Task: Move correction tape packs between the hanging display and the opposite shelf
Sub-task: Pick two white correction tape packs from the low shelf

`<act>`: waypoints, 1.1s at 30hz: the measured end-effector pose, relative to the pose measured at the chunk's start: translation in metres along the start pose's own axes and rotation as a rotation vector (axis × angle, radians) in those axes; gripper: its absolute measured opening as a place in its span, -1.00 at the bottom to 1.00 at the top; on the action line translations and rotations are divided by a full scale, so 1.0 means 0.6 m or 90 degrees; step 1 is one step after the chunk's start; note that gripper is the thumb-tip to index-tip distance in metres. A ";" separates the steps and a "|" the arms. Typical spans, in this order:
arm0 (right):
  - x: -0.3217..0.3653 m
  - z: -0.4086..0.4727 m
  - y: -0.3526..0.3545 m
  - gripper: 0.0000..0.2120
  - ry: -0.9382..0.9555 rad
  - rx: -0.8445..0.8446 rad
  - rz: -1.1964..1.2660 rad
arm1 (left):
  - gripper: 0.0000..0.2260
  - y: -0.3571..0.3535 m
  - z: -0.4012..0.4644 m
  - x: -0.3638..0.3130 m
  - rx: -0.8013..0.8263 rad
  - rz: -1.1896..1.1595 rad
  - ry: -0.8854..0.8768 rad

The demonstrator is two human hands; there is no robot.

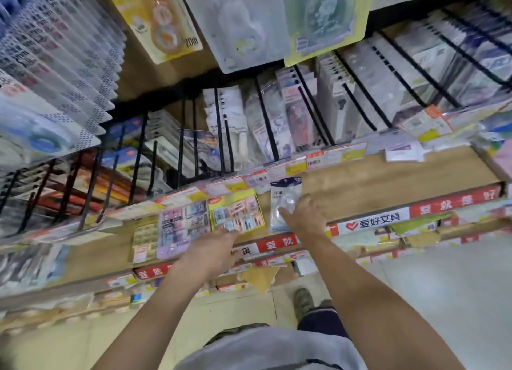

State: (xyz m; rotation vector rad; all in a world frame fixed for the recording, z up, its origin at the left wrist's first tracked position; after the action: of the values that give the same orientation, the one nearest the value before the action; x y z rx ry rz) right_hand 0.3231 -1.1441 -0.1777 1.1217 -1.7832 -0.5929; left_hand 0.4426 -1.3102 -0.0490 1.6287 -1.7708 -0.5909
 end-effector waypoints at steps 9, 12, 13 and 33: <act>-0.065 0.034 -0.001 -0.53 -0.035 0.072 0.429 | -0.56 0.000 0.016 -0.045 0.017 -0.041 -0.051; -0.090 0.014 0.038 -0.81 -0.005 0.105 0.589 | -0.60 0.013 0.031 -0.068 0.008 -0.045 -0.042; -0.101 0.007 0.054 -0.81 0.004 0.100 0.617 | -0.62 0.020 0.040 -0.078 0.006 -0.060 -0.034; -0.352 -0.197 0.292 -0.79 -0.059 -0.204 0.832 | -0.48 -0.011 0.265 -0.171 -0.135 -0.150 0.064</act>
State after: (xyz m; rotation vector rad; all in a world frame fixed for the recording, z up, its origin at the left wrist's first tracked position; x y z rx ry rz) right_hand 0.3852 -0.8676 -0.0828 -0.3826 -1.9612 -0.0886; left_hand 0.3341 -1.2260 -0.1794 1.6965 -1.4035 -0.7641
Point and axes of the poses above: each hand's wrist, its own z-axis towards the middle knuckle, its own y-axis out of the back of the hand, x = y × z, the point moved 6 cm from there along z, towards the middle knuckle, and after that the axes turned 3 degrees about z, right-handed, at the moved point
